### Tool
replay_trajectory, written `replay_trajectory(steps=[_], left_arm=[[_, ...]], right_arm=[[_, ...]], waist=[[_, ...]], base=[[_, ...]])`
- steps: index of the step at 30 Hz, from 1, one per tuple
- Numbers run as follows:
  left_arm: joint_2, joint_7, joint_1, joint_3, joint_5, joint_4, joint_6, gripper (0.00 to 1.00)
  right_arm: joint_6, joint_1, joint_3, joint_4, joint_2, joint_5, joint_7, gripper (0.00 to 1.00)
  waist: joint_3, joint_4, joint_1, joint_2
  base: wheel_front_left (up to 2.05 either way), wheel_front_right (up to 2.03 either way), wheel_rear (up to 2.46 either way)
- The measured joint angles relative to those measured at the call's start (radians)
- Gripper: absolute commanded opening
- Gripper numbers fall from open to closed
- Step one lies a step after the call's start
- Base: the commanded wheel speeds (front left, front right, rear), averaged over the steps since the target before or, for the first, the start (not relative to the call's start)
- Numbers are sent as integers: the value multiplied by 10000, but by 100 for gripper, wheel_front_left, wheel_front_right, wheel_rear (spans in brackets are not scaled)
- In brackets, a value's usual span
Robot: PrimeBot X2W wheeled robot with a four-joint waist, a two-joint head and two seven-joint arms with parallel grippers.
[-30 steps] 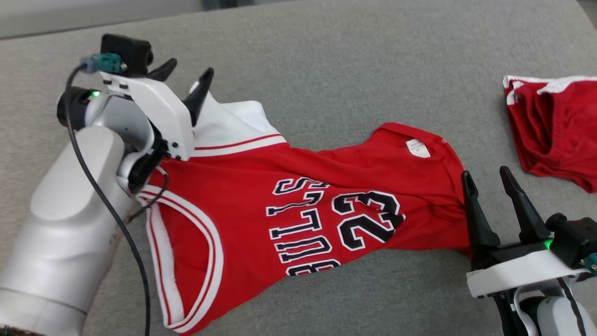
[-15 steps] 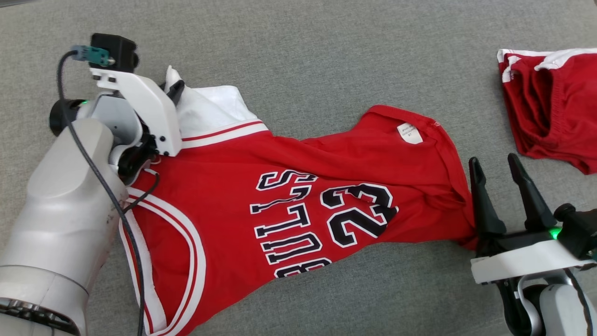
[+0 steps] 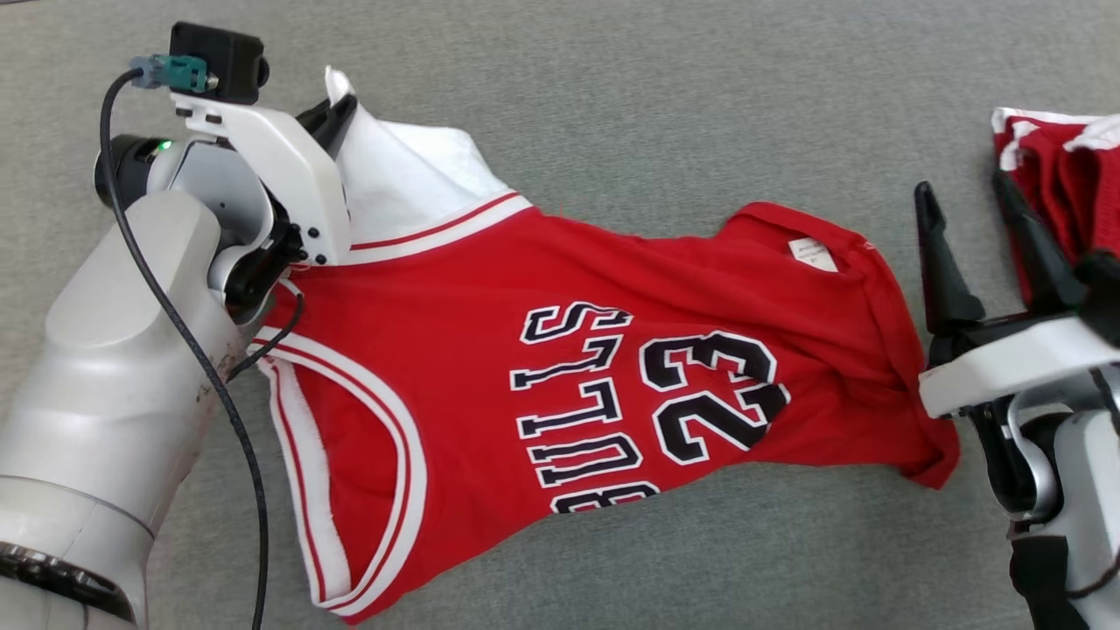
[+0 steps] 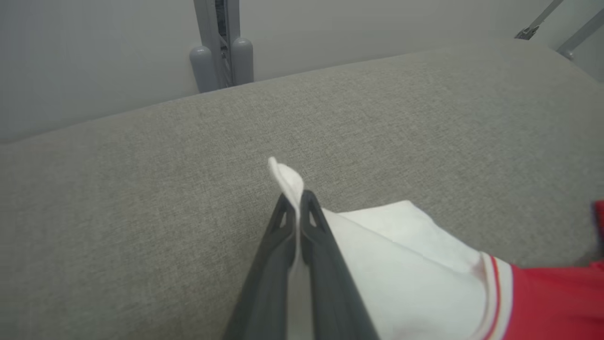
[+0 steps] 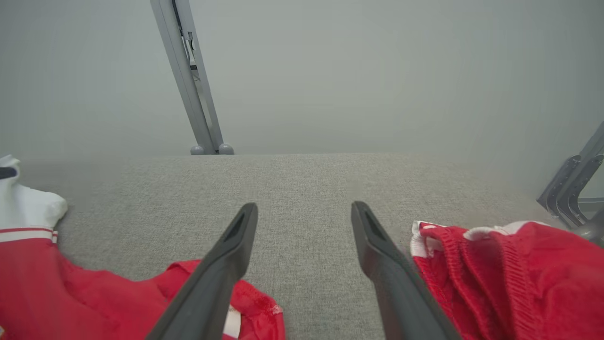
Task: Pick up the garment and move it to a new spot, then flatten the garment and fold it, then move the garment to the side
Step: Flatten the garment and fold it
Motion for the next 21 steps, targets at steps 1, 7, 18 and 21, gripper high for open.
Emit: replay_trajectory(steps=[1, 7, 18, 21], left_arm=[[-8, -56, -42, -63, -54, -50, 0, 0], [-48, -389, -54, -431, -313, -268, 0, 0], [134, -1687, -47, -713, -577, -366, 0, 0], [261, -2382, -38, -581, -554, -366, 2, 0]], right_arm=[[0, -145, 209, 261, -153, 86, 109, 100], [2, -525, 1260, 1837, -775, 566, 535, 100], [2, -762, 1956, 3041, -1041, 1647, 598, 0], [2, -698, 1582, 2922, -828, 2224, 161, 0]], waist=[[0, 90, 0, 0], [44, 600, 0, 0], [-45, 812, 0, 0], [-190, 792, 0, 0]], base=[[0, 0, 0], [0, 0, 0], [0, 0, 0], [0, 0, 0]])
